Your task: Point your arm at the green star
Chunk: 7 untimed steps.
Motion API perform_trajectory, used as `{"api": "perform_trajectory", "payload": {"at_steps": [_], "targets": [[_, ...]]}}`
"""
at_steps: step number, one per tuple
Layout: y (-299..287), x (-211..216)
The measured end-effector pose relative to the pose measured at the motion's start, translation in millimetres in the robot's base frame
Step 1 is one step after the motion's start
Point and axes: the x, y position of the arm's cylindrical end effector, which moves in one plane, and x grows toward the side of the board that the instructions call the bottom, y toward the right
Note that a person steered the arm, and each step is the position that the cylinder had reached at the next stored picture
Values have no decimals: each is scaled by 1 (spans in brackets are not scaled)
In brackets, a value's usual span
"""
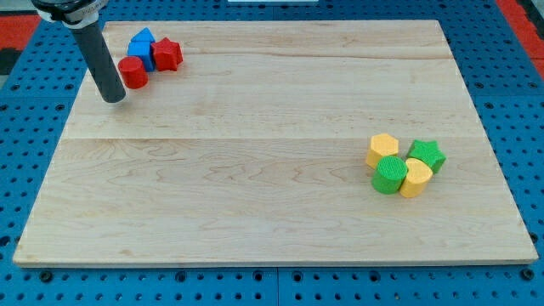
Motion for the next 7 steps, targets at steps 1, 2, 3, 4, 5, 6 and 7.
{"api": "perform_trajectory", "payload": {"at_steps": [1, 2, 3, 4, 5, 6, 7], "targets": [[0, 25], [0, 31], [14, 40], [27, 82], [123, 121], [140, 129], [140, 129]]}}
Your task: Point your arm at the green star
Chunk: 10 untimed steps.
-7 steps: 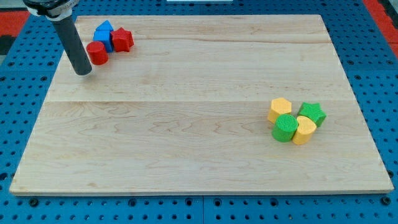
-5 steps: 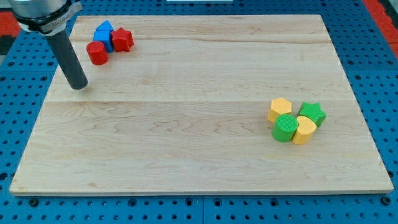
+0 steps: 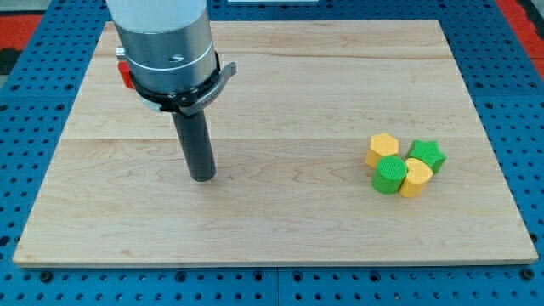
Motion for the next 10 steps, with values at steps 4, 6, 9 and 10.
{"api": "perform_trajectory", "payload": {"at_steps": [4, 6, 9, 10], "targets": [[225, 76], [359, 48], [327, -2], [315, -22]]}}
